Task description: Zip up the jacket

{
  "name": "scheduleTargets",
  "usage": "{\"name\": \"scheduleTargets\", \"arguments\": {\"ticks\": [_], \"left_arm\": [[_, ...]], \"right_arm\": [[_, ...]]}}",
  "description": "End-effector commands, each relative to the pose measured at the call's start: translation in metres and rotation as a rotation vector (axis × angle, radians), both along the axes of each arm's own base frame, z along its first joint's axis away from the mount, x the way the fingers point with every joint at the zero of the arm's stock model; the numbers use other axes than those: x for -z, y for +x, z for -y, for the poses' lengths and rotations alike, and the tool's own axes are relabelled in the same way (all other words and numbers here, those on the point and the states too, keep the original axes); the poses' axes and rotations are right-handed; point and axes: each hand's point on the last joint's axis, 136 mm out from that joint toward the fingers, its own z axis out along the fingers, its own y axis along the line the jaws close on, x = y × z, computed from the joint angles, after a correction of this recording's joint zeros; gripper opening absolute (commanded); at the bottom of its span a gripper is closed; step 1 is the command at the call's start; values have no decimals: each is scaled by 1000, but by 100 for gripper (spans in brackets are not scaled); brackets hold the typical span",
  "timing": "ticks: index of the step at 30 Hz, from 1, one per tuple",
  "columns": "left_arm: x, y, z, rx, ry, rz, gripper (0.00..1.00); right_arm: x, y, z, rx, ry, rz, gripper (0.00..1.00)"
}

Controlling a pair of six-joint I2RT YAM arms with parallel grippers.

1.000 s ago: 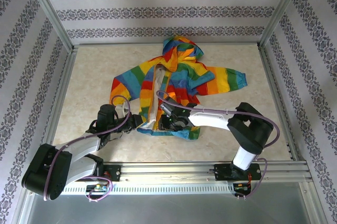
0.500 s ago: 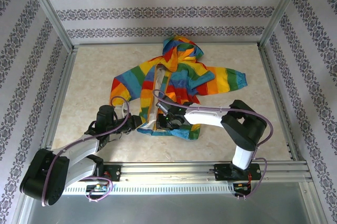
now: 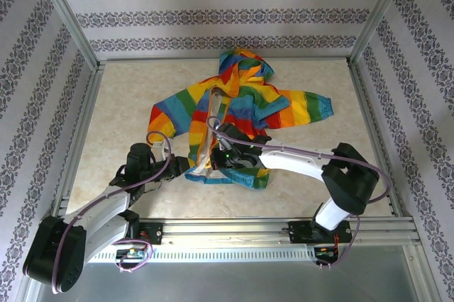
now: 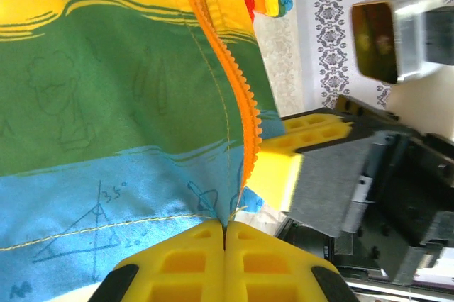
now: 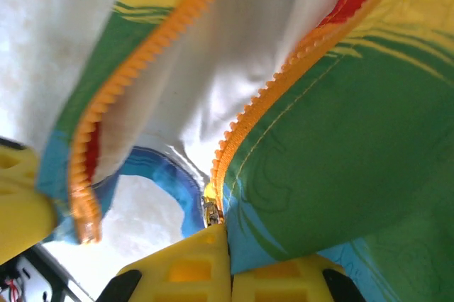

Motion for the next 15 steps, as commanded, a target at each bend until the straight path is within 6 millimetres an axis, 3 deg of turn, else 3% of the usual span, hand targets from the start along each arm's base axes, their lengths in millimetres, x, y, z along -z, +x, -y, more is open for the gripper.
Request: {"name": "scheduleTargets", "arguments": {"ticks": [1,8,15], "left_arm": [[-18,5,1,13,-8,88,0],[-40,10,2,10,-30,173,0],[-73,10,9,56,-31,344,0]], "right_arm": [[-13,-5,0,-103,27,111,0],[-41,-6,4,-181,103,238,0],[-64,-7,11,-221,296,307,0]]}}
